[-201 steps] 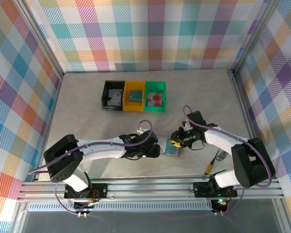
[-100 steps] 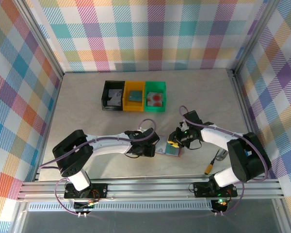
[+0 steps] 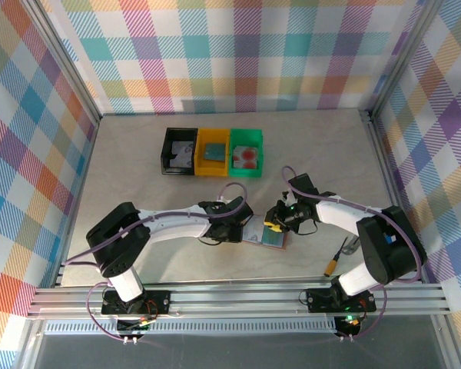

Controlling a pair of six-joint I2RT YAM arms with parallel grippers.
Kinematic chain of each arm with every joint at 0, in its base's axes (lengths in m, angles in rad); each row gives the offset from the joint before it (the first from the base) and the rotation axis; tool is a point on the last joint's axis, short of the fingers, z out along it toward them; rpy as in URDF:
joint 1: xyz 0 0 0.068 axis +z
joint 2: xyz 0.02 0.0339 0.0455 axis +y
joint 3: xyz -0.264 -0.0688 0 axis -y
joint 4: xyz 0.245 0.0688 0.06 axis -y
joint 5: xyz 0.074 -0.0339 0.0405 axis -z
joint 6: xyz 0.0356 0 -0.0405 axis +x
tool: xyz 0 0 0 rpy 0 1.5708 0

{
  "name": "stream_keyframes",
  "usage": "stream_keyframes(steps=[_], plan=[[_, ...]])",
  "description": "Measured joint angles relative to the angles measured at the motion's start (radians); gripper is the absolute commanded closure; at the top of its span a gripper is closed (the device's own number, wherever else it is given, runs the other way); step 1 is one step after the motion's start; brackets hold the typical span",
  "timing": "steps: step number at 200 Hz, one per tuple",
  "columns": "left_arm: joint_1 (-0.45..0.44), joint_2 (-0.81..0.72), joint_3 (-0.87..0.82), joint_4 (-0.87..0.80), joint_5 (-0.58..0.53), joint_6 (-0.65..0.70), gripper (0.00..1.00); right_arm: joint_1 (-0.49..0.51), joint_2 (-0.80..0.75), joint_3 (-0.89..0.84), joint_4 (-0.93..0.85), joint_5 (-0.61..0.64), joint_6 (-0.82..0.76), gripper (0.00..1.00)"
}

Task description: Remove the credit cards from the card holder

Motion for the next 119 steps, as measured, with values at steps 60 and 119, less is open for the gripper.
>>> stream_keyframes(steps=[60,119], plan=[[0.000,0.037,0.030,0.003,0.019,-0.003,0.53,0.013,0.002,0.003,0.008,0.000,-0.007,0.79],[0.000,0.072,0.053,0.000,0.031,-0.021,0.54,0.019,0.008,0.004,0.009,0.008,-0.007,0.79]])
